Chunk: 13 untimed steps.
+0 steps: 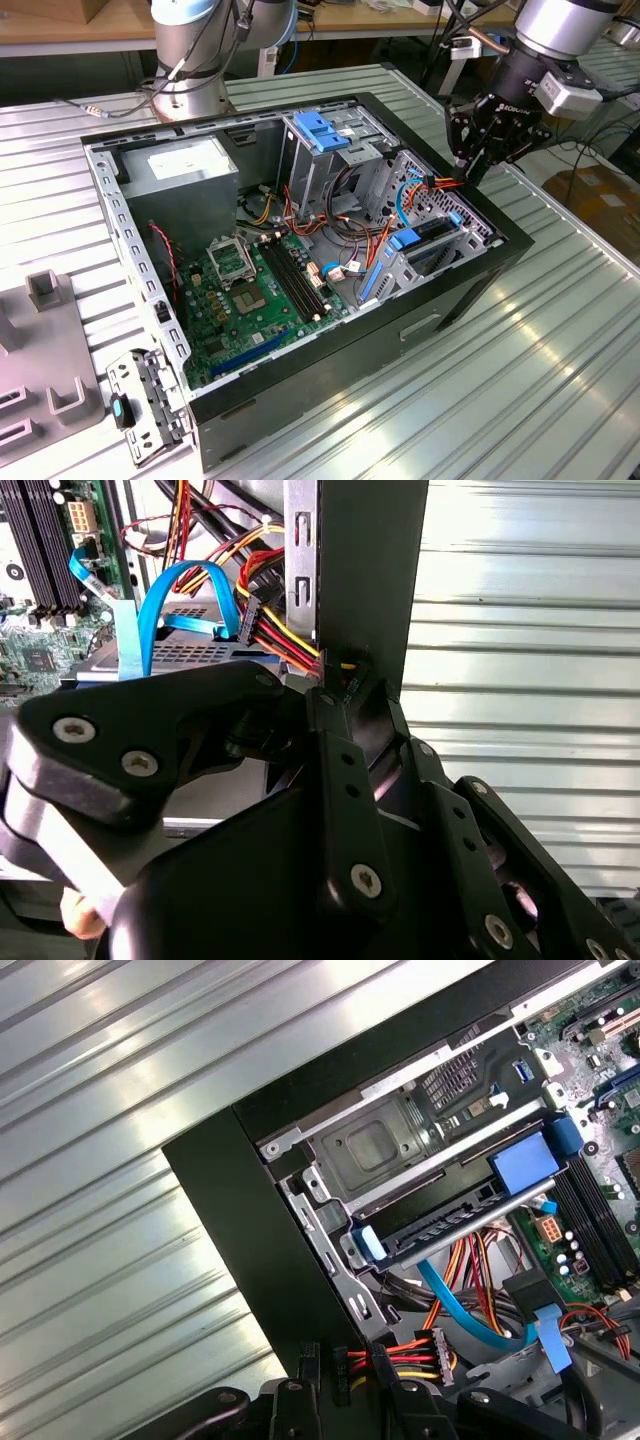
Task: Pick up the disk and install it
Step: 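Insert the first disk wire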
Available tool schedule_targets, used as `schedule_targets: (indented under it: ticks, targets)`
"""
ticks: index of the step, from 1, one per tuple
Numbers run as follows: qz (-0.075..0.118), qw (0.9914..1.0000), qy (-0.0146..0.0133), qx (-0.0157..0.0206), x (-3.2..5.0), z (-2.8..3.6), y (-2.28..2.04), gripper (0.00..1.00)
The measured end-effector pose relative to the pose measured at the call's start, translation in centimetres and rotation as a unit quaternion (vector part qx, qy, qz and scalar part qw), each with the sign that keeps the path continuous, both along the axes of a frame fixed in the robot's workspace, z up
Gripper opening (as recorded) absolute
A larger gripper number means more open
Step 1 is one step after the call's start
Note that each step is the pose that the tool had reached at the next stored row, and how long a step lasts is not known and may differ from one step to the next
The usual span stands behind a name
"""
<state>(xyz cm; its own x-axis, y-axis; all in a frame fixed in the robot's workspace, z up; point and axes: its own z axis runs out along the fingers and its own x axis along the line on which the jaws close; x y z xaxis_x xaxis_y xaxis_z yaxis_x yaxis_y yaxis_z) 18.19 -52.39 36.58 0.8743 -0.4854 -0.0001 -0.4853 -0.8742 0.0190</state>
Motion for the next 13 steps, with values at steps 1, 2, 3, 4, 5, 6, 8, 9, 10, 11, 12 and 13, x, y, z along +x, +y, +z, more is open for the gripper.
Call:
schedule_targets:
  ticks: [1, 2, 3, 4, 5, 6, 8, 9, 10, 11, 12, 13]
  targets:
    - [0.000, 1.00000, 0.0000, 0.0001, 0.00, -0.01, 0.00, 0.32]
    - [0.000, 1.00000, 0.0000, 0.0000, 0.00, 0.00, 0.00, 0.32]
    - [0.000, 1.00000, 0.0000, 0.0000, 0.00, 0.00, 0.00, 0.32]
    - [0.000, 1.00000, 0.0000, 0.0000, 0.00, 0.00, 0.00, 0.31]
    - [0.000, 1.00000, 0.0000, 0.0000, -0.01, 0.00, 0.00, 0.31]
    - [0.000, 1.00000, 0.0000, 0.0000, -0.01, 0.00, 0.00, 0.31]
    - [0.000, 1.00000, 0.0000, 0.0004, -0.01, 0.11, -0.02, 0.18]
    - [0.000, 1.00000, 0.0000, 0.0006, -0.01, 0.41, -0.03, 0.18]
    - [0.000, 1.00000, 0.0000, 0.0007, -0.01, 0.75, -0.03, 0.17]
    - [0.000, 1.00000, 0.0000, 0.0006, -0.01, 1.23, -0.03, 0.17]
    - [0.000, 1.00000, 0.0000, 0.0008, -0.01, 1.24, -0.03, 0.17]
    - [0.000, 1.00000, 0.0000, 0.0007, -0.01, 1.24, -0.03, 0.17]
